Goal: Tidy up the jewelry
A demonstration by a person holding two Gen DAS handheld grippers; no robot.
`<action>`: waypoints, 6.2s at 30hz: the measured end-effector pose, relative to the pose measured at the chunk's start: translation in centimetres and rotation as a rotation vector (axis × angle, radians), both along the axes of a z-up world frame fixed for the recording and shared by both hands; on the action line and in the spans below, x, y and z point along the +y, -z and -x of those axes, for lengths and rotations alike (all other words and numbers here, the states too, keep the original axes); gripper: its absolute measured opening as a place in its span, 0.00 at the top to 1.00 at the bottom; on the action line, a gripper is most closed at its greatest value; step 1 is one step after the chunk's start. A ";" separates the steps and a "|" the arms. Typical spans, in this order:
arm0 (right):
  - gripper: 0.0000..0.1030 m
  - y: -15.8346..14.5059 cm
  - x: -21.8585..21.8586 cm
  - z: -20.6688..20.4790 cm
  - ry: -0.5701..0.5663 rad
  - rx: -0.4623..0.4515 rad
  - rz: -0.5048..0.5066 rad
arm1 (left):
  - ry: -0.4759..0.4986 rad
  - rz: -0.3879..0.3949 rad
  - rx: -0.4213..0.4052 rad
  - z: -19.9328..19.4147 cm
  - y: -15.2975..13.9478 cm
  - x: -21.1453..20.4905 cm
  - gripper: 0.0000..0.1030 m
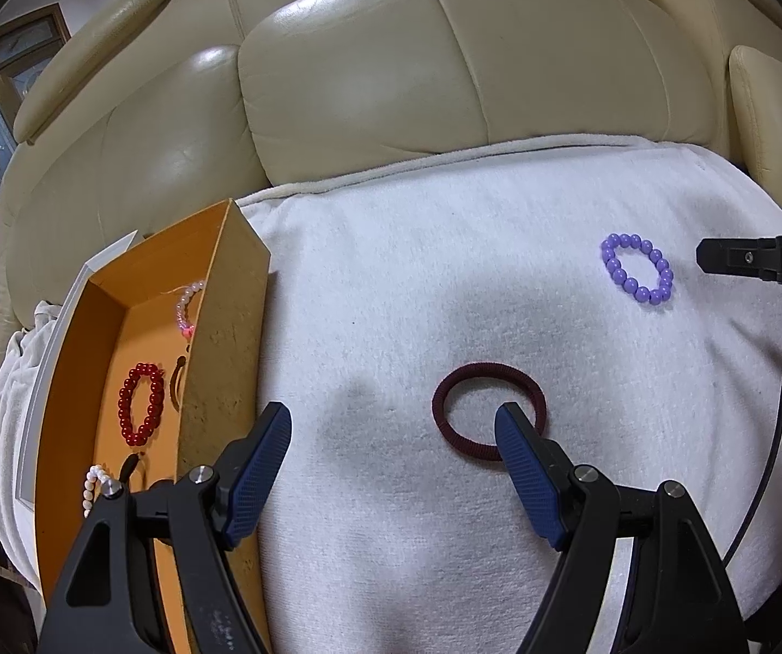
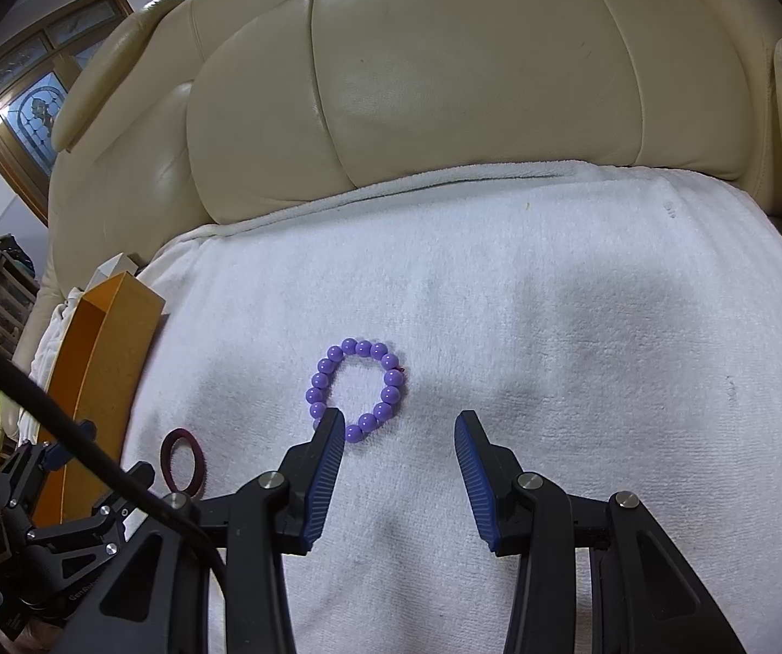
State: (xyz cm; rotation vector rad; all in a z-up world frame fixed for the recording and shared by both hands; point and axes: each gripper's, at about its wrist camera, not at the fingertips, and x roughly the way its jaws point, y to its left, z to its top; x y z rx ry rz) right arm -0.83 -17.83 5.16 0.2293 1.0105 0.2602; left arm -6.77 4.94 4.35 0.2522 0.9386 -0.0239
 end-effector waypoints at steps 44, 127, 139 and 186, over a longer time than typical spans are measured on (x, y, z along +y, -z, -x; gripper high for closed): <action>0.89 2.7 5.0 -2.1 -0.043 -0.070 0.211 | 0.062 0.312 0.151 -1.7 2.6 1.3 0.64; 0.89 -6.7 26.5 15.5 -0.596 -0.367 -0.167 | -0.482 0.110 -0.267 14.1 -4.1 20.8 0.94; 0.89 -5.3 27.3 16.1 -0.653 -0.323 -0.173 | -0.527 0.019 -0.203 13.1 -2.3 21.9 0.94; 0.89 -3.0 29.2 16.3 -0.732 -0.248 -0.175 | -0.523 -0.068 -0.113 11.9 -0.4 22.1 0.94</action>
